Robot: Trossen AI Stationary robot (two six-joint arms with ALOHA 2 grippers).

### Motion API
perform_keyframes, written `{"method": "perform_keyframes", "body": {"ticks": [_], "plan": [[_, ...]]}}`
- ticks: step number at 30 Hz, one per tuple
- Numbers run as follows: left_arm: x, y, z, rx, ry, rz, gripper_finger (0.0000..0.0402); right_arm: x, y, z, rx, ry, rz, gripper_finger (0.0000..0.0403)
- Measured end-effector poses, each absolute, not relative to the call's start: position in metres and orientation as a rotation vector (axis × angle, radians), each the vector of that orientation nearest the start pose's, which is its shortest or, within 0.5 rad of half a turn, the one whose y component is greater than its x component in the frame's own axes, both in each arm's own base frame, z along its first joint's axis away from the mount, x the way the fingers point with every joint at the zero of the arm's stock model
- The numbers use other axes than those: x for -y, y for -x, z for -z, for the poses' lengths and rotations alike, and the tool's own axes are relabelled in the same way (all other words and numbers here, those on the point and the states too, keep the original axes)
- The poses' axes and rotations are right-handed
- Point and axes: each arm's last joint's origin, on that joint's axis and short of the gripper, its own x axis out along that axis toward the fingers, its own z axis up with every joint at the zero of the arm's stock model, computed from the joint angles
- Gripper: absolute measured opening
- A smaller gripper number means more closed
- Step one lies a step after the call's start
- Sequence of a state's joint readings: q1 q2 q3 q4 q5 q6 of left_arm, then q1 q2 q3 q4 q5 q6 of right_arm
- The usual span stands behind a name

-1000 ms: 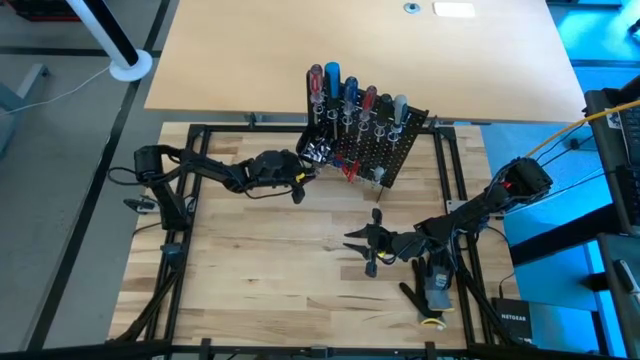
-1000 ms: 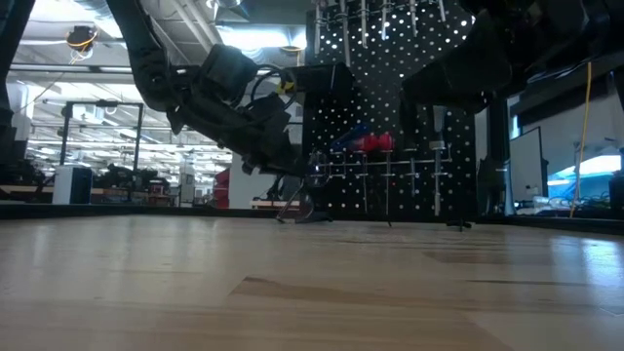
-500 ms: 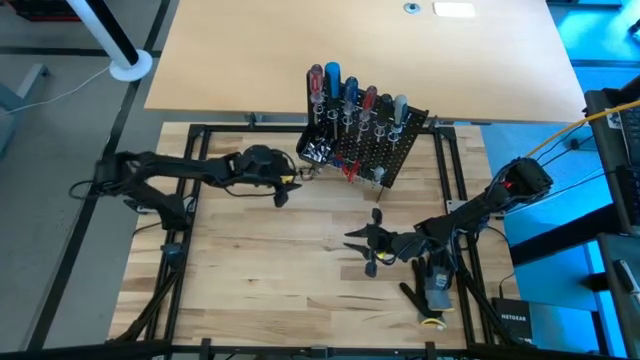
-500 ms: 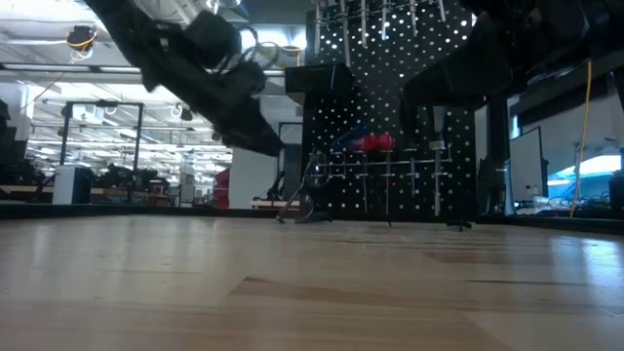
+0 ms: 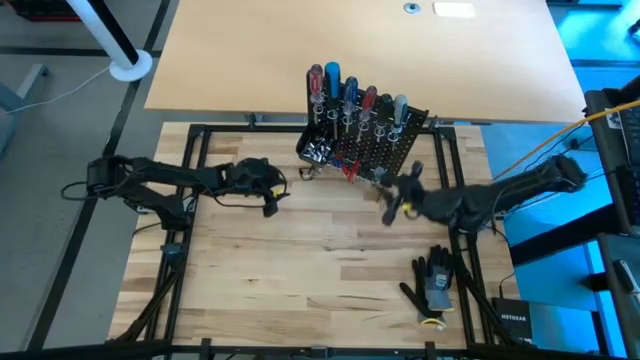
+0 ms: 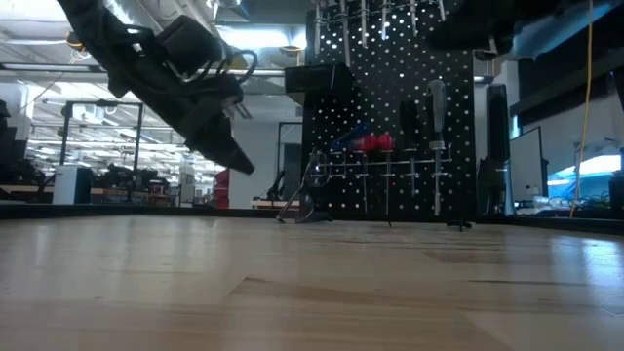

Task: Hang tools onto peg board
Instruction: Adjust the black pegboard

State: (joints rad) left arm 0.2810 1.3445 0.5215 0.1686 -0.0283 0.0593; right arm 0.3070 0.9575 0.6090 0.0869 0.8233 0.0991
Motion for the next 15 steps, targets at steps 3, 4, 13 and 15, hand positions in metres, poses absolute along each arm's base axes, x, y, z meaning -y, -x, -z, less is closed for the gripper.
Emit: {"method": "perform_keyframes", "body": {"ticks": [3, 4, 13, 15], "plan": [[-0.070, -0.239, -0.164, -0.632, 0.025, -0.283, 0.0178, -0.018, -0.190, -0.277, -0.194, 0.026, 0.606, 0.0114], [-0.070, -0.239, -0.164, -0.629, 0.025, -0.283, 0.0178, -0.011, -0.189, -0.277, -0.202, 0.022, 0.628, 0.0114], [-0.070, -0.240, -0.166, -0.612, 0.026, -0.285, 0.0178, 0.030, -0.186, -0.271, -0.286, 0.005, 0.739, 0.0114], [-0.070, -0.240, -0.165, -0.614, 0.026, -0.285, 0.0178, 0.035, -0.184, -0.269, -0.310, 0.008, 0.763, 0.0114]]}}
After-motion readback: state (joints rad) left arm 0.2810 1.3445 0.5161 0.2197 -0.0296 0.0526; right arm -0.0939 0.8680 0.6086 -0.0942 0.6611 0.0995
